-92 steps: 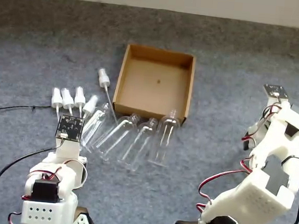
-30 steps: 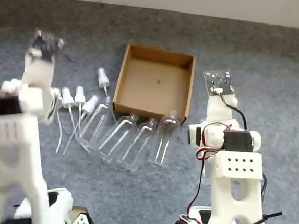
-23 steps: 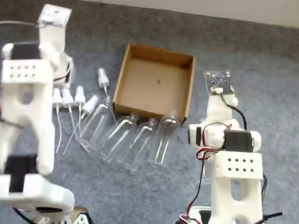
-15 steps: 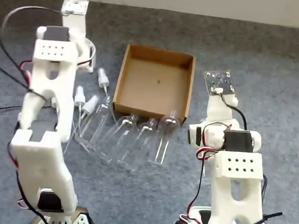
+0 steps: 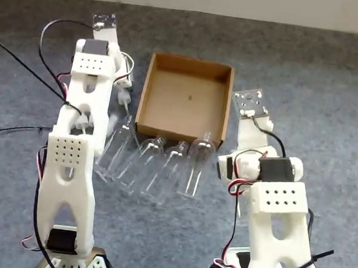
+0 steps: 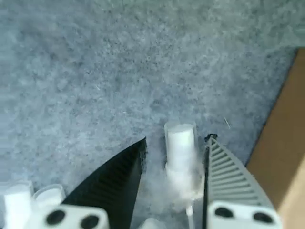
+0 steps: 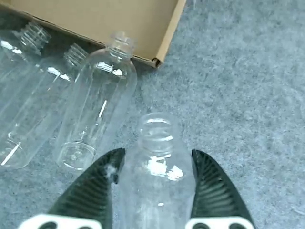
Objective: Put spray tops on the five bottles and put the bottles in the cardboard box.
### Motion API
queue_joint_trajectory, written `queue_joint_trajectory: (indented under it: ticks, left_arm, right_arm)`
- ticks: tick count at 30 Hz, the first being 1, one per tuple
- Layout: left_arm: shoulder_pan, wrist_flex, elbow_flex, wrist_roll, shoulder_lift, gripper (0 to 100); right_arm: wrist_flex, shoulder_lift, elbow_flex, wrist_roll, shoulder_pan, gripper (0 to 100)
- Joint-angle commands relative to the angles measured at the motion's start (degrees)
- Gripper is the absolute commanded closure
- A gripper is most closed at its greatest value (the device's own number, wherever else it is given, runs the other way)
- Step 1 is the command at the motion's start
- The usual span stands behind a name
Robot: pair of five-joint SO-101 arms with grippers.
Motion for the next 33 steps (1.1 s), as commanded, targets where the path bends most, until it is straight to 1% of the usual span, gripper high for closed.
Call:
queue_joint_trajectory:
  ticks: [1,3,7,13,16,18,22,25,27,30,33]
  left_arm:
    - [0.9,0.7,-6.1,1.0,1.5,81]
    - [1.1,0.6,-7.5,1.1,3.4,82]
    - [1.5,0.7,-9.8,1.1,5.6,88]
    - [1.0,0.8,-10.9,1.0,4.9,92]
    - [0.4,4.0,-15.1,1.0,2.2,92]
    - [0.2,6.6,-19.6,0.3,-0.1,92]
    - [0.6,11.3,-29.0,-4.3,-5.4,92]
    - [0.6,13.6,-33.5,-5.9,-10.0,92]
    - [0.6,15.0,-33.5,-7.4,-14.3,92]
    - [0.6,16.3,-32.9,-7.7,-21.3,92]
    - [0.7,16.5,-32.8,-7.7,-29.5,92]
  right_arm:
    - [-0.9,-1.5,-0.7,0.1,-0.5,93.3]
    - [-0.9,-1.5,-0.6,0.1,-0.5,93.3]
    - [-0.9,-1.5,-0.5,0.1,-0.5,93.3]
    - [-0.9,-1.5,-0.5,0.1,-0.5,93.3]
    - [-0.9,-1.5,-0.5,0.1,-0.5,93.3]
    - [-0.9,-1.5,-0.5,0.1,-0.5,93.3]
    - [-0.9,-1.5,-0.7,0.1,-0.5,93.3]
    - [-0.8,-1.5,-0.8,0.1,-0.5,93.3]
    - [-0.8,-1.5,-0.8,0.1,-0.5,93.3]
    - [-0.8,-1.6,-1.4,0.1,-0.9,93.3]
    - [-0.8,-4.1,-3.3,0.1,-4.5,93.3]
